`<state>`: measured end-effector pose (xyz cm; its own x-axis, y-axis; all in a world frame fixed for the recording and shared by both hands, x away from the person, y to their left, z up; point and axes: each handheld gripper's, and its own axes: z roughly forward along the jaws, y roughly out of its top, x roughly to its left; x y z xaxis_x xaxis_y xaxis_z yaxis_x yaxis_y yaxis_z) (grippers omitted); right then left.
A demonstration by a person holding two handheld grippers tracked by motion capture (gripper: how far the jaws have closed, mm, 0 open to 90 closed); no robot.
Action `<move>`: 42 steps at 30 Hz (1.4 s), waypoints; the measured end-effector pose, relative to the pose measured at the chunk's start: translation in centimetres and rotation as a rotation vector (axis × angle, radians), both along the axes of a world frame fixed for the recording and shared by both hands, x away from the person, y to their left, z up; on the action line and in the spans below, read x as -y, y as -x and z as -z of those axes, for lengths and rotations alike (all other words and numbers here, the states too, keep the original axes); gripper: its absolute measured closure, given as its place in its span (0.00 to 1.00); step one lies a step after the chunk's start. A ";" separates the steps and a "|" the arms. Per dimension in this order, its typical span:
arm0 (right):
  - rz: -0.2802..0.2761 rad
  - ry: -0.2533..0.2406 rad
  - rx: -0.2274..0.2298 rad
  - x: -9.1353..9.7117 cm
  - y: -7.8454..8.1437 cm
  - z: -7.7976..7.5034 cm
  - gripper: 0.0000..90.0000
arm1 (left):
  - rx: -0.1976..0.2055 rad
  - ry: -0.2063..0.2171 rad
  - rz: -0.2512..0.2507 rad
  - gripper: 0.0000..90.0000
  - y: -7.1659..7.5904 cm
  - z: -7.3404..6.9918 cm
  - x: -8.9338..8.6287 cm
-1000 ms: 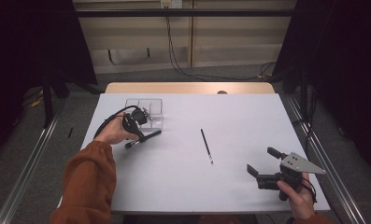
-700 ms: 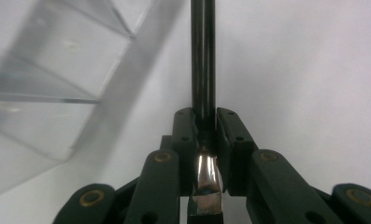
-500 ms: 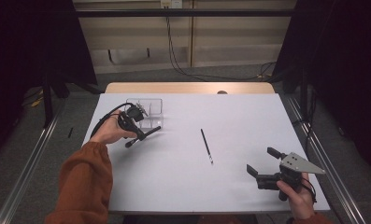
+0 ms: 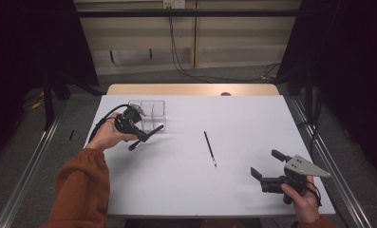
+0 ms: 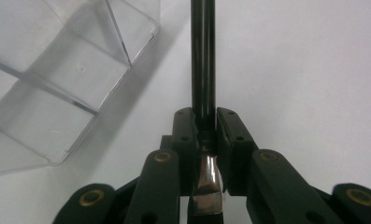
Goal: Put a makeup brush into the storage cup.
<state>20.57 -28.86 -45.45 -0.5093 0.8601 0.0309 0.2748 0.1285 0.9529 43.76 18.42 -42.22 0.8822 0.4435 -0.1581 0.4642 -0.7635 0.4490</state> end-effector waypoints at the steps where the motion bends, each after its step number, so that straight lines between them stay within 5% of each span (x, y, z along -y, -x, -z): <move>1: 0.000 0.000 0.000 0.0 0.0 0.0 0.00 | 0.004 0.009 0.000 0.87 0.2 0.0 0.0; 24: 0.002 0.002 -0.001 -0.1 0.0 0.0 0.00 | 0.138 0.259 -0.116 0.87 2.8 -0.3 -2.4; 42: 0.000 0.005 0.000 -0.1 -0.1 0.0 0.00 | 0.224 0.403 -0.241 0.87 4.9 -0.2 -4.5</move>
